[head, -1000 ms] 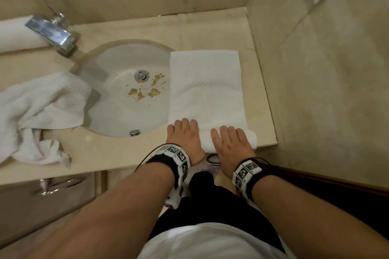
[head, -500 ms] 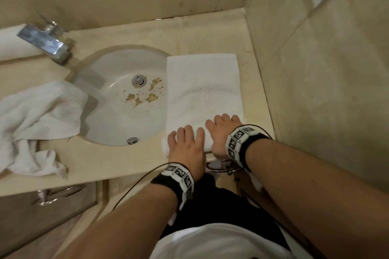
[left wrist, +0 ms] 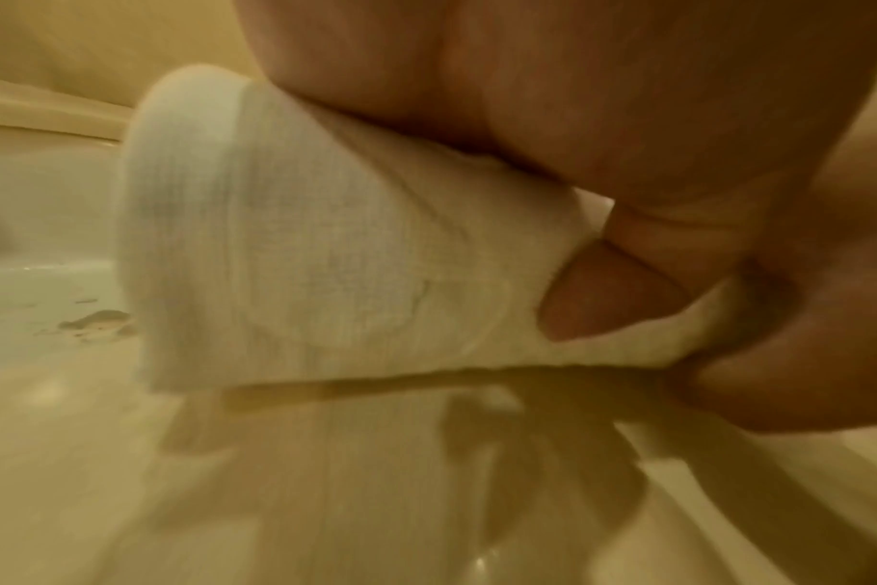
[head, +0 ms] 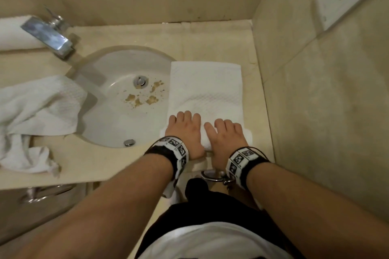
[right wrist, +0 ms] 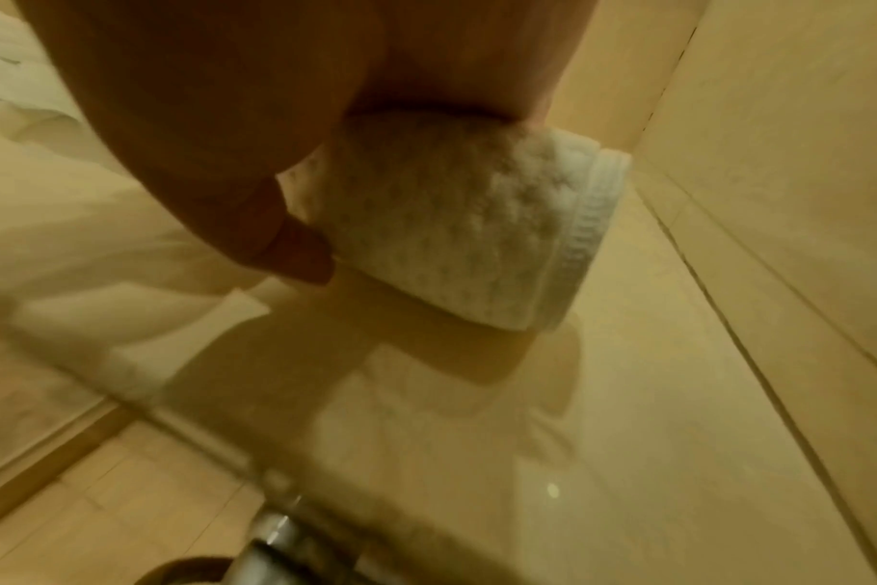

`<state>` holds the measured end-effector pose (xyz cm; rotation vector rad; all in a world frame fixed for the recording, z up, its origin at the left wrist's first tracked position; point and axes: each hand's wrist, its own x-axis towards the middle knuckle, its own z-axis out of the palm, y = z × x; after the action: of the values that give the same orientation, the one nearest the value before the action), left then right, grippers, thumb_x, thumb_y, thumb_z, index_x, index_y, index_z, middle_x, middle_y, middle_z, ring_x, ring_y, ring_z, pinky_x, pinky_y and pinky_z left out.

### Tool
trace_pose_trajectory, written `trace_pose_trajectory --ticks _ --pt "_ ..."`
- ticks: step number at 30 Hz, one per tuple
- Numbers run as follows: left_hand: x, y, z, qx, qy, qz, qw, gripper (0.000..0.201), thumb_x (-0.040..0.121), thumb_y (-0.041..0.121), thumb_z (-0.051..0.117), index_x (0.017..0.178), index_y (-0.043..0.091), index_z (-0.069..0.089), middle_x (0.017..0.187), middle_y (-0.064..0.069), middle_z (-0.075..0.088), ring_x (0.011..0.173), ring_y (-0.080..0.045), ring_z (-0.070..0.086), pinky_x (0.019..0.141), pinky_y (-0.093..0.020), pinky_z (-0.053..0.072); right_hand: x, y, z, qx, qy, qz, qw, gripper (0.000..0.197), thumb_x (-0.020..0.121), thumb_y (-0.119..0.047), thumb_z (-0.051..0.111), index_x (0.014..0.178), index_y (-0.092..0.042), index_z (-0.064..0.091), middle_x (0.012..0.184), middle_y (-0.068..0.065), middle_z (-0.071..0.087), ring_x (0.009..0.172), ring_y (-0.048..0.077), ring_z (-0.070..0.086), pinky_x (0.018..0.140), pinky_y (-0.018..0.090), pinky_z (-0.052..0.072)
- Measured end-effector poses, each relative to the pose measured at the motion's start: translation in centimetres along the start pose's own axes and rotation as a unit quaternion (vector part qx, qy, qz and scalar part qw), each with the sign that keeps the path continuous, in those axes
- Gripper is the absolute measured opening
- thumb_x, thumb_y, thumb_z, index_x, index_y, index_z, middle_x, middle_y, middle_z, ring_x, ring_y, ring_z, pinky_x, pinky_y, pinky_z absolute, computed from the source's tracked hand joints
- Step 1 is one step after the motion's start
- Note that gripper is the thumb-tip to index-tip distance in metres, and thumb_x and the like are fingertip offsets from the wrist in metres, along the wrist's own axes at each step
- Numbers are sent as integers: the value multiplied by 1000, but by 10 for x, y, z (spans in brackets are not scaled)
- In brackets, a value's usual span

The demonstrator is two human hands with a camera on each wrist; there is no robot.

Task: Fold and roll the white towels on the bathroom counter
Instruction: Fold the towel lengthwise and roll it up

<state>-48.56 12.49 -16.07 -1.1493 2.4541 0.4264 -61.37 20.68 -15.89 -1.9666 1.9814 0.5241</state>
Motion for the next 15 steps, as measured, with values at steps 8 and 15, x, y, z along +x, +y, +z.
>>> trace_pose_trajectory --ticks 8,15 --pt "-4 -3 -5 20 89 23 996 56 66 47 55 112 18 41 112 -6 45 101 -29 42 92 -47 33 38 19 -13 49 -20 7 999 73 63 -49 69 125 -26 37 118 6 47 108 29 47 90 46 38" --pt "8 -3 5 53 70 -13 996 69 64 35 70 123 21 37 118 -7 44 108 -31 42 91 -48 33 48 24 -18 47 -31 -4 998 81 59 -56 68 126 -24 35 120 5 46 110 28 46 93 48 38"
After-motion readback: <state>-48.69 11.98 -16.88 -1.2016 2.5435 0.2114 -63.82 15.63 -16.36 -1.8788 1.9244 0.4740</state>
